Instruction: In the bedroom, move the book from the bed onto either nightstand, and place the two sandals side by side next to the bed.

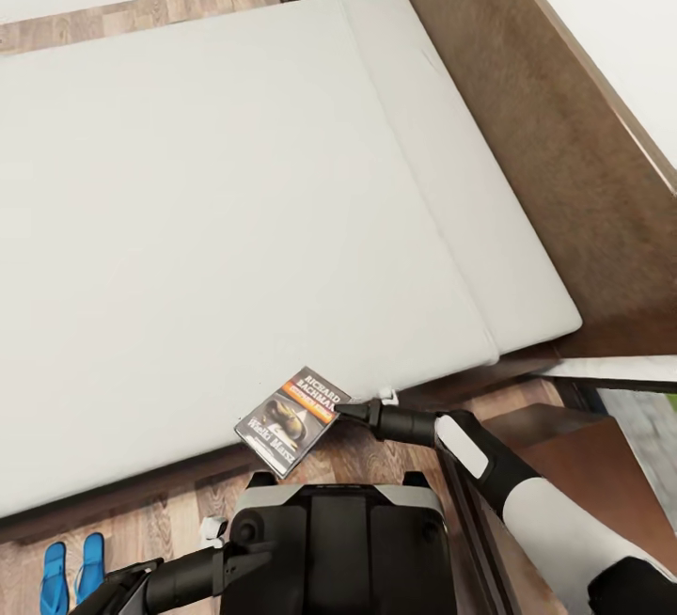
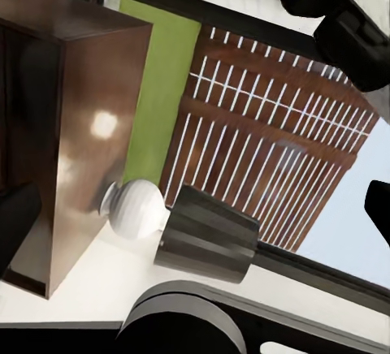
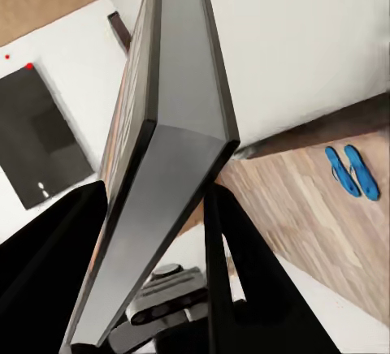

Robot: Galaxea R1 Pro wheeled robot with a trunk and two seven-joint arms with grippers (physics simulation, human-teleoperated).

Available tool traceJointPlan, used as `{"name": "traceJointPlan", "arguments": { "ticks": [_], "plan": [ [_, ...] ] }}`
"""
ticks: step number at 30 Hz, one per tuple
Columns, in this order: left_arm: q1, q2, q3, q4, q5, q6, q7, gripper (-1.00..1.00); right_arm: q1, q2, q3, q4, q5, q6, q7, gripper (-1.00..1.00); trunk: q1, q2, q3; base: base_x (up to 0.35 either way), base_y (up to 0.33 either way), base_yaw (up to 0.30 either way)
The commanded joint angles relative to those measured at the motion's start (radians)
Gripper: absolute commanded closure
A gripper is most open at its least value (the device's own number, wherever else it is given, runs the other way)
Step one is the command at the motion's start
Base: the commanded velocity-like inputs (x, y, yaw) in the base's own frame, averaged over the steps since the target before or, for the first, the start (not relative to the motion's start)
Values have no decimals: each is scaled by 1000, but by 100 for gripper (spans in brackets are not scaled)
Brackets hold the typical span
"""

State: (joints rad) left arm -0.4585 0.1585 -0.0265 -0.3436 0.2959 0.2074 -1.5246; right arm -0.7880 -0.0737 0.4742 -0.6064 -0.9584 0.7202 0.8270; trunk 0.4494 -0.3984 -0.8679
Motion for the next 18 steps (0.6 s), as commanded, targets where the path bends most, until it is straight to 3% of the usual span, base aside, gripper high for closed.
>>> {"name": "traceJointPlan", "arguments": {
  "ticks": [1, 6, 10, 12, 13, 15, 16, 18],
  "plan": [
    [0, 1, -3, 0, 3, 10, -3, -100, -1, -4, 2, 13, -20, 13, 0, 100, 1, -2, 1, 0, 0, -2],
    [0, -1, -4, 0, 1, 10, -2, -100, -2, -80, -9, 72, 29, 14, 0, 100, 1, -2, 9, 0, 0, 0],
    [0, -1, -4, 12, -2, 3, 1, -100, -2, -129, -11, 77, 39, 18, 2, 100, 1, -2, 15, 0, 0, 0],
    [0, -1, -4, 27, -3, -6, 1, -100, -2, -173, -7, 74, 40, 19, 3, 100, 1, -2, 19, 0, 0, 0],
    [0, -1, -4, 33, -4, -12, 1, -100, -2, -218, -4, 67, 40, 17, 4, 100, 1, -2, 20, 0, 0, 0],
    [0, -1, -4, 36, -4, -17, 1, -100, -2, -259, -3, 59, 40, 14, 10, 100, 1, -2, 23, 0, 0, 0],
    [0, -2, -4, 39, -4, -22, 3, -100, -1, -306, 0, 60, 43, 11, 25, 100, 1, -2, 25, 0, 0, 0],
    [0, -2, -4, 39, -4, -23, 4, -100, -1, -315, 1, 63, 44, 11, 28, 100, 1, -2, 28, 0, 0, 0]
  ]
}}
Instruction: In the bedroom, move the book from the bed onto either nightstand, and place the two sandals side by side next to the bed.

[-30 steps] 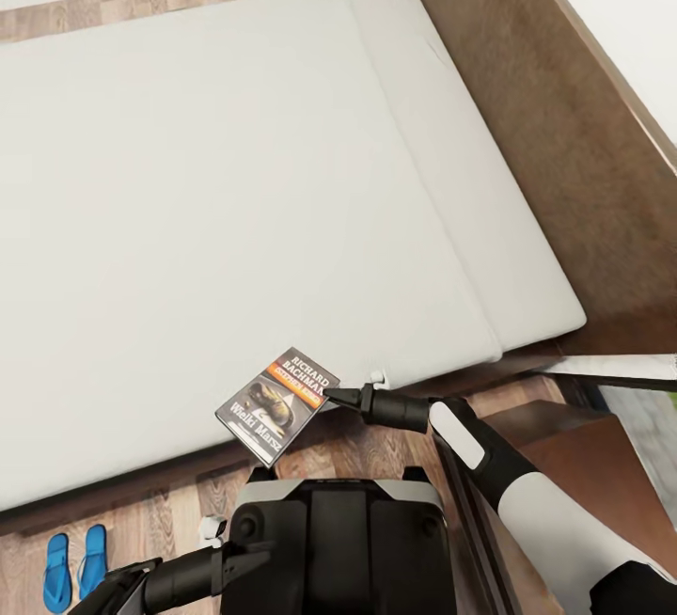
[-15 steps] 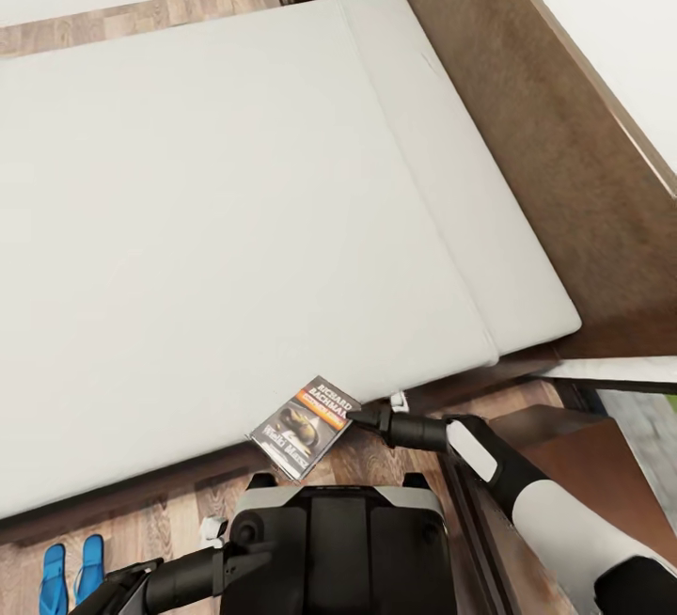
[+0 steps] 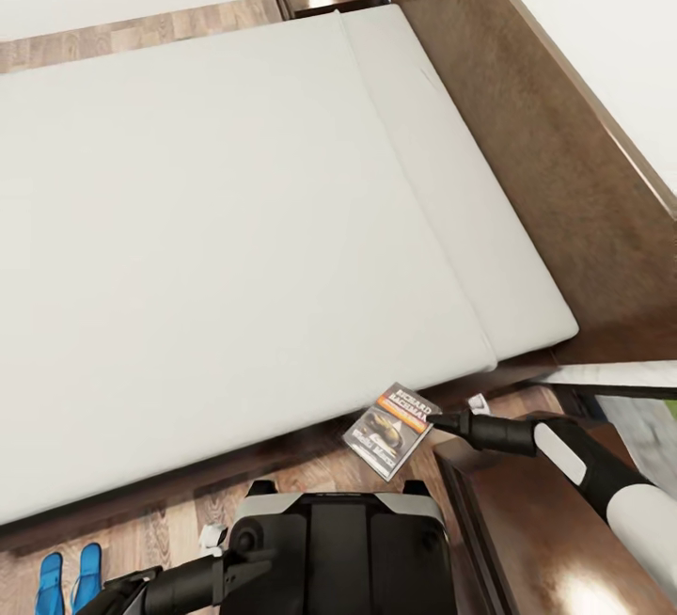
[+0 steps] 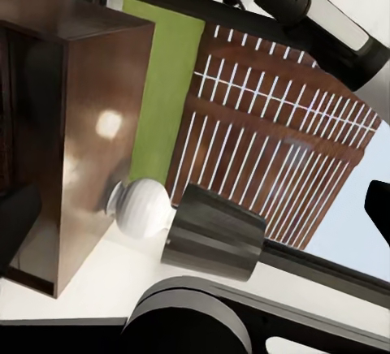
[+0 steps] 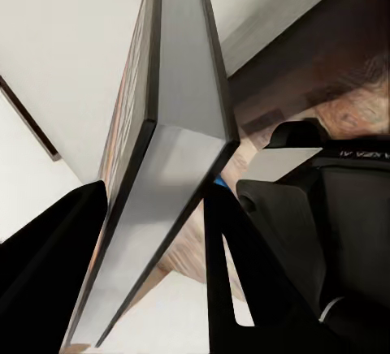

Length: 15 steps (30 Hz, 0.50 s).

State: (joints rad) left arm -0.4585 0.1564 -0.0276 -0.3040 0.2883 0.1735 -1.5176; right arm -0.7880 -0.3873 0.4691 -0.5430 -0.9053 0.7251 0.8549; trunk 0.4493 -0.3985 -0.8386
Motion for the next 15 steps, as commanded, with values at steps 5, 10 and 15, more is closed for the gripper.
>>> {"name": "traceJointPlan", "arguments": {
  "ticks": [5, 10, 15],
  "plan": [
    [0, 0, -3, 0, 3, 9, -4, -100, 1, -9, 6, 4, -6, 5, 13, 100, 1, -1, 7, 0, 0, 0],
    [0, 0, -3, 1, 5, 9, -6, -100, 1, -12, 6, 5, -8, 8, 20, 100, 1, -1, 15, 0, 0, 0],
    [0, 0, -4, 2, 5, 9, -6, -100, 1, -19, 6, 6, -9, 8, 21, 100, 1, -1, 24, 0, 0, 0]
  ]
}}
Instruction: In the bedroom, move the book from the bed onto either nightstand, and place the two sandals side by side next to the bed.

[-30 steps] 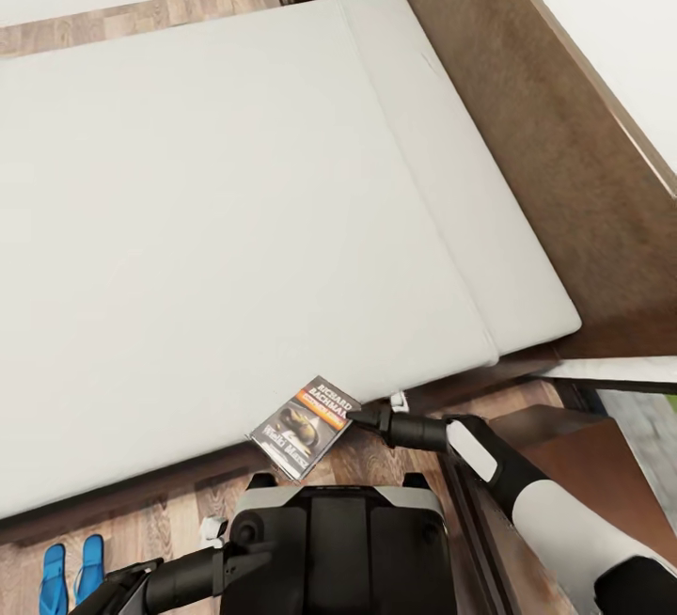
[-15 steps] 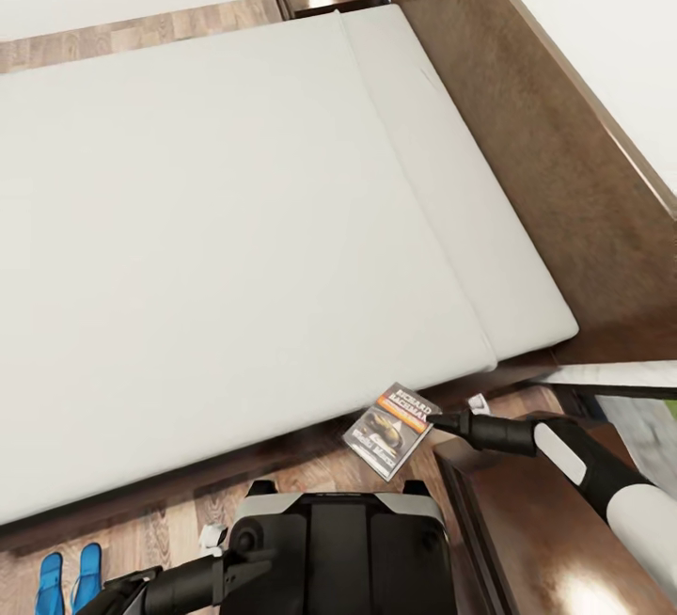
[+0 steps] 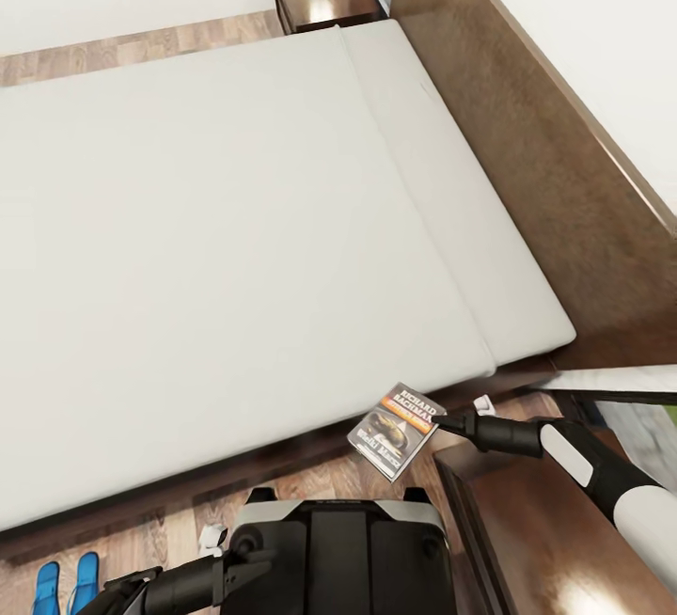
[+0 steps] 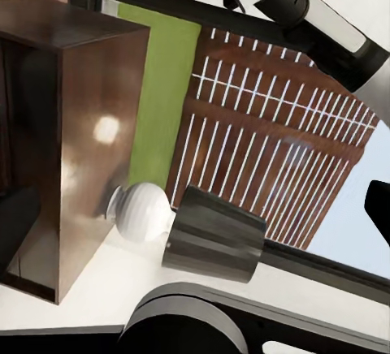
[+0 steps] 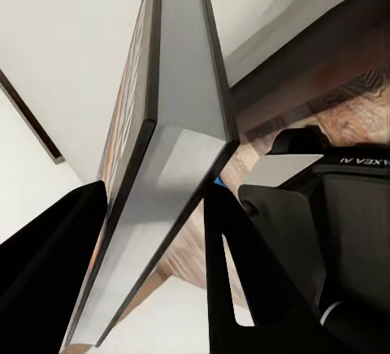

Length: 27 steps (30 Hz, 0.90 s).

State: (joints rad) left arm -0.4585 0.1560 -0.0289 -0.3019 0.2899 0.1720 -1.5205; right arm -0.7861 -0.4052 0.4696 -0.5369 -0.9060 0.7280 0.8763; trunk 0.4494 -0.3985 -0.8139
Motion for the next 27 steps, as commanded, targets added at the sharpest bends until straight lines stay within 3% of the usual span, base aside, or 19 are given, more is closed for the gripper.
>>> {"name": "traceJointPlan", "arguments": {
  "ticks": [1, 27],
  "plan": [
    [0, 0, -3, 0, 4, 11, -4, -100, -1, -1, 5, 0, -8, 5, 0, 100, 1, -1, 1, 0, 0, 0],
    [0, 0, -3, 0, 6, 11, -4, -100, -1, -3, 5, 0, -8, 5, 0, 100, 1, -1, 43, 0, 0, 0]
  ]
}}
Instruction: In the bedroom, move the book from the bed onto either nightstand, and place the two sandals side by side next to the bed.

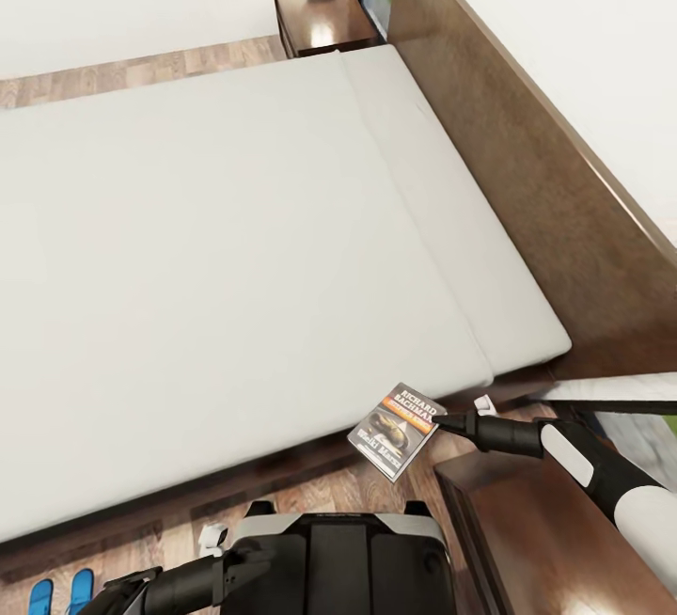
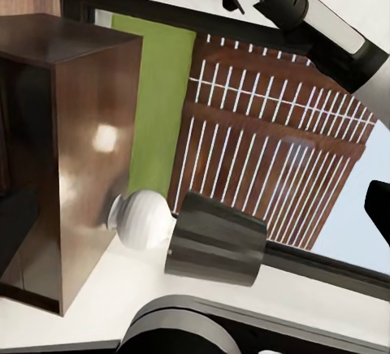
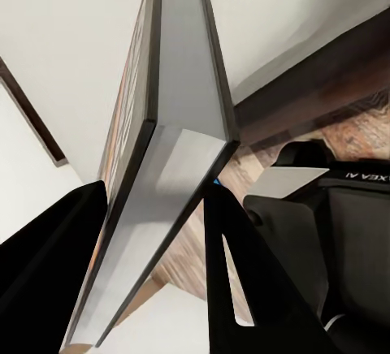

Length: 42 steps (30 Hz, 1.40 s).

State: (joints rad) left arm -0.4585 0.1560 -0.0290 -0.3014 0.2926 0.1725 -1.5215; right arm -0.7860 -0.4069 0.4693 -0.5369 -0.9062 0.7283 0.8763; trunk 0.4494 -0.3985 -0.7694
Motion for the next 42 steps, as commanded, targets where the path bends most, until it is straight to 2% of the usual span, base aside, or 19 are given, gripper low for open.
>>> {"name": "traceJointPlan", "arguments": {
  "ticks": [1, 28, 30, 34, 36, 42],
  "plan": [
    [0, 0, -3, 0, 3, 10, -3, -100, -1, -1, 6, 0, -8, 5, 0, 100, 1, -1, 1, 0, 0, 0],
    [0, 0, -3, 0, 2, 10, -3, -100, -1, -2, 5, 7, -10, 5, -1, 100, 1, -1, 45, 0, 0, 0],
    [0, 0, -3, 1, 1, 10, -3, -100, -1, -4, 5, 38, -11, 5, -1, 100, 1, -1, 48, 0, 0, 0],
    [0, 0, -3, 1, 3, 10, -3, -100, -1, -6, 0, 195, -17, 3, -1, 100, 1, -1, 55, 0, 0, -32],
    [0, 0, -3, 1, 3, 10, -3, -100, -1, -7, -4, 240, -19, 3, -1, 100, 1, -1, 58, 0, 0, -70],
    [0, 0, -3, 1, 3, 10, -4, -100, -1, -18, -7, 261, -28, 5, 2, 100, 1, -1, 67, 0, 0, -105]
  ]
}}
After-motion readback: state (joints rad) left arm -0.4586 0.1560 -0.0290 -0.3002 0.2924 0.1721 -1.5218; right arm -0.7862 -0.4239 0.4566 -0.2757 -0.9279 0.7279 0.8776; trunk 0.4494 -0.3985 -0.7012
